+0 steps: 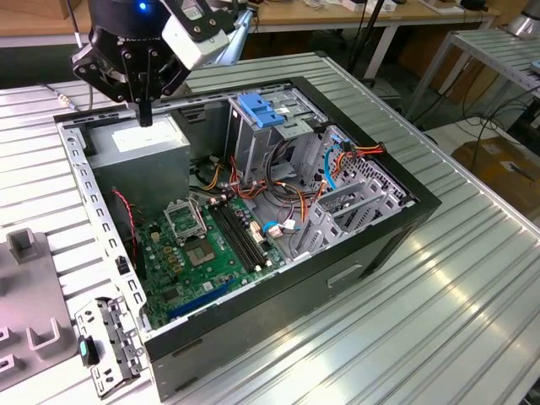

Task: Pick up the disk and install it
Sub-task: 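Reach for the disk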

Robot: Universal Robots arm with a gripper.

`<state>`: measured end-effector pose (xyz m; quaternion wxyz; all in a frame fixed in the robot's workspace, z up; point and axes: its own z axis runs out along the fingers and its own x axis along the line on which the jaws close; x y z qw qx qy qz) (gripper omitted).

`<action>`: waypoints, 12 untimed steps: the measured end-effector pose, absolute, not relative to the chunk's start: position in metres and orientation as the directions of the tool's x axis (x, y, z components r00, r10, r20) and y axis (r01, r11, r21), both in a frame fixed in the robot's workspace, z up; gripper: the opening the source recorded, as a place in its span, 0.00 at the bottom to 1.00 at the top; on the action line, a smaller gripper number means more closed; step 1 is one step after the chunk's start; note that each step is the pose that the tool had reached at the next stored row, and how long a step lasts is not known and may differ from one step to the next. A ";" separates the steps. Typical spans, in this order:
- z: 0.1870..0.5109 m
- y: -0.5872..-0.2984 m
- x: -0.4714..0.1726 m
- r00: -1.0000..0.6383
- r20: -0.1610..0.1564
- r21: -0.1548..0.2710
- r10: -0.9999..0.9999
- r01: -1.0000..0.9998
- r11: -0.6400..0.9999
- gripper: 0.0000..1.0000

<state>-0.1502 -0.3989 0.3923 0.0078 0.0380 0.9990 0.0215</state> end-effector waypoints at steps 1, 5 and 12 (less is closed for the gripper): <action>0.392 -0.399 -0.151 -0.997 -0.014 0.044 0.076 0.076 0.996 0.11; 0.392 -0.399 -0.154 -0.997 -0.012 0.043 0.076 0.076 0.996 0.11; 0.392 -0.399 -0.158 -0.997 -0.010 0.043 0.076 0.076 0.996 0.11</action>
